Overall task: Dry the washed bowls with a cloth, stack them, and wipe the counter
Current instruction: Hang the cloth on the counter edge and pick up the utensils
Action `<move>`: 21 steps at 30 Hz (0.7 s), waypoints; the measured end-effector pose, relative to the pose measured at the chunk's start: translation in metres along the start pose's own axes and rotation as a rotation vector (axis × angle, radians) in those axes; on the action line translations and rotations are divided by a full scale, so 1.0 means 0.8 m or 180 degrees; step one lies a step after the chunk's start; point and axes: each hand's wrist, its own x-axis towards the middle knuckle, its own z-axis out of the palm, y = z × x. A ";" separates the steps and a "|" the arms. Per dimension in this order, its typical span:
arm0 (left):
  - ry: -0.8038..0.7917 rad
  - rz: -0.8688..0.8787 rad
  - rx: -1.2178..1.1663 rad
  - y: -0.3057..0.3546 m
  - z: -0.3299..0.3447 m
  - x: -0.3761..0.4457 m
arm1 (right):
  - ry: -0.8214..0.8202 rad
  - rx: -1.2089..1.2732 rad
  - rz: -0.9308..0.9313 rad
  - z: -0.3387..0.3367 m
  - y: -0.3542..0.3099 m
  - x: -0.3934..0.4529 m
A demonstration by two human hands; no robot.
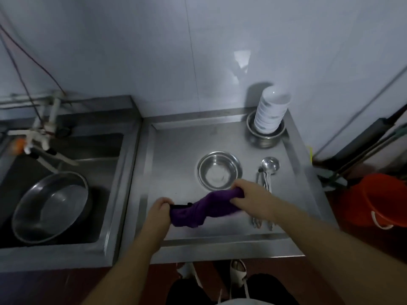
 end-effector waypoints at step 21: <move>-0.1223 0.2240 0.1253 0.127 0.009 -0.179 | 0.0269 -0.1336 -0.1280 -0.106 -0.244 -0.141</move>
